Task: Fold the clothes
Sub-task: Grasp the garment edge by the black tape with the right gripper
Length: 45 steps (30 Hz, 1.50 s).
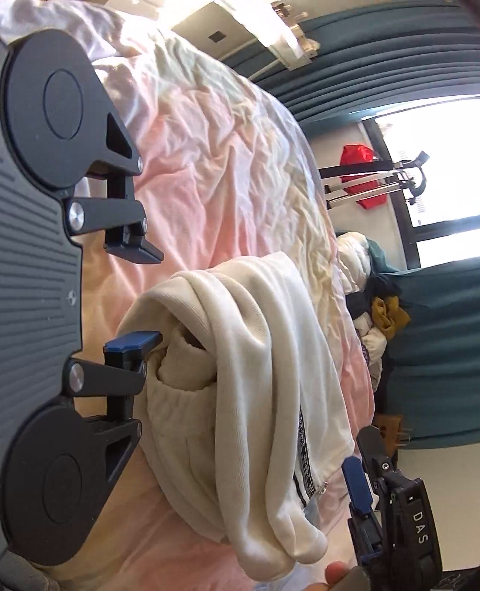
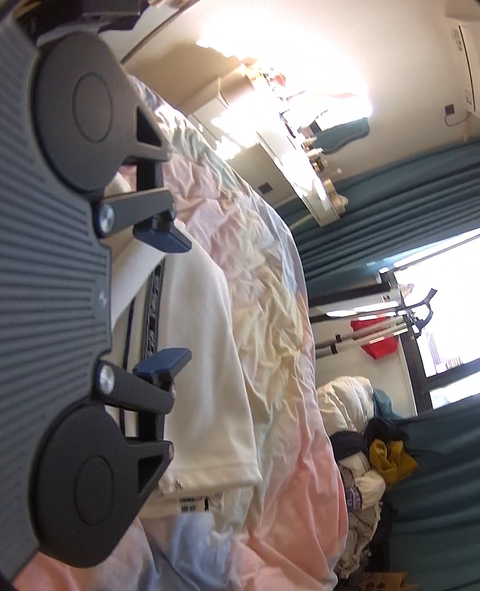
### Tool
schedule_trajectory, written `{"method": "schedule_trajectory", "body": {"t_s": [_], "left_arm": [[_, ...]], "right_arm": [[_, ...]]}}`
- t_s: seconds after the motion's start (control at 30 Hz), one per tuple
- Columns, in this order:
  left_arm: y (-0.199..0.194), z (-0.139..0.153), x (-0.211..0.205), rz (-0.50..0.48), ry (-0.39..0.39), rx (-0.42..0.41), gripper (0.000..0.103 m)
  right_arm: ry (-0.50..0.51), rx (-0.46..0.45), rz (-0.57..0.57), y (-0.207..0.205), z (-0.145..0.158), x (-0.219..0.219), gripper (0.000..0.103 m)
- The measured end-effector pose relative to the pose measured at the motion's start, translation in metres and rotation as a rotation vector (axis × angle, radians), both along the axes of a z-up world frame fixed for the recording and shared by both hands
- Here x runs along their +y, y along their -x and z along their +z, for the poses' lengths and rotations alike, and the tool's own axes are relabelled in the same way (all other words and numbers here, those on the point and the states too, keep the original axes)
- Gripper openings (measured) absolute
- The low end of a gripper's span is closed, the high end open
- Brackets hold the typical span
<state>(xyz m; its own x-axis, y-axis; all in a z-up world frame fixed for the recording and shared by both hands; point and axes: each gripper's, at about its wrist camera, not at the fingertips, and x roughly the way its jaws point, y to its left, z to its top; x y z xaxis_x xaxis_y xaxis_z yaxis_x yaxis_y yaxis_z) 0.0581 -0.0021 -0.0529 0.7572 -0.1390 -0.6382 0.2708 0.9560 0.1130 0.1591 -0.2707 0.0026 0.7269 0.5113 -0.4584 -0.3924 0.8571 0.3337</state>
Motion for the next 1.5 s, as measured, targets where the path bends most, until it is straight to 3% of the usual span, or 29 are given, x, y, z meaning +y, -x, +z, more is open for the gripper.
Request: {"method": "schedule_trajectory", "body": {"t_s": [0.07, 0.17, 0.37, 0.53, 0.57, 0.63, 0.7, 0.83, 0.9, 1.0, 1.13, 1.27, 1.5], "left_arm": [[-0.004, -0.003, -0.001, -0.006, 0.013, -0.008, 0.032], [-0.008, -0.005, -0.003, -0.013, 0.006, -0.046, 0.021], [-0.014, -0.013, -0.026, -0.147, -0.032, -0.117, 0.013], [-0.023, -0.015, -0.019, -0.155, 0.044, -0.1, 0.012], [-0.026, -0.015, -0.016, -0.154, 0.062, -0.094, 0.012], [-0.029, -0.014, -0.01, -0.157, 0.088, -0.082, 0.013], [-0.031, -0.012, -0.005, -0.156, 0.117, -0.068, 0.014], [-0.023, -0.001, 0.012, -0.132, 0.204, -0.061, 0.032], [-0.013, 0.011, 0.02, -0.118, 0.225, -0.098, 0.044], [-0.007, 0.022, 0.03, -0.071, 0.234, -0.164, 0.047], [-0.02, 0.014, 0.029, -0.035, 0.119, -0.14, 0.048], [-0.026, 0.008, 0.022, -0.086, 0.031, -0.15, 0.033], [-0.027, -0.006, 0.01, -0.161, -0.09, -0.181, 0.026]], "right_arm": [[0.046, 0.013, 0.06, -0.003, -0.006, 0.022, 0.06], [0.104, 0.025, 0.113, -0.005, -0.014, 0.048, 0.06], [0.165, 0.03, 0.169, -0.024, -0.018, 0.084, 0.06], [0.266, 0.071, 0.231, -0.05, -0.024, 0.114, 0.06], [0.285, 0.075, 0.239, -0.053, -0.026, 0.119, 0.058], [0.279, 0.069, 0.253, -0.052, -0.027, 0.119, 0.045], [0.273, 0.064, 0.262, -0.048, -0.026, 0.118, 0.016], [0.239, 0.059, 0.247, -0.041, -0.022, 0.11, 0.011], [0.195, 0.067, 0.243, -0.041, -0.019, 0.105, 0.01], [0.141, 0.066, 0.251, -0.036, -0.015, 0.095, 0.01], [0.064, 0.095, 0.257, -0.038, -0.016, 0.081, 0.009], [0.006, 0.125, 0.267, -0.042, -0.021, 0.076, 0.01], [-0.11, 0.205, 0.252, -0.052, -0.032, 0.065, 0.01]]}}
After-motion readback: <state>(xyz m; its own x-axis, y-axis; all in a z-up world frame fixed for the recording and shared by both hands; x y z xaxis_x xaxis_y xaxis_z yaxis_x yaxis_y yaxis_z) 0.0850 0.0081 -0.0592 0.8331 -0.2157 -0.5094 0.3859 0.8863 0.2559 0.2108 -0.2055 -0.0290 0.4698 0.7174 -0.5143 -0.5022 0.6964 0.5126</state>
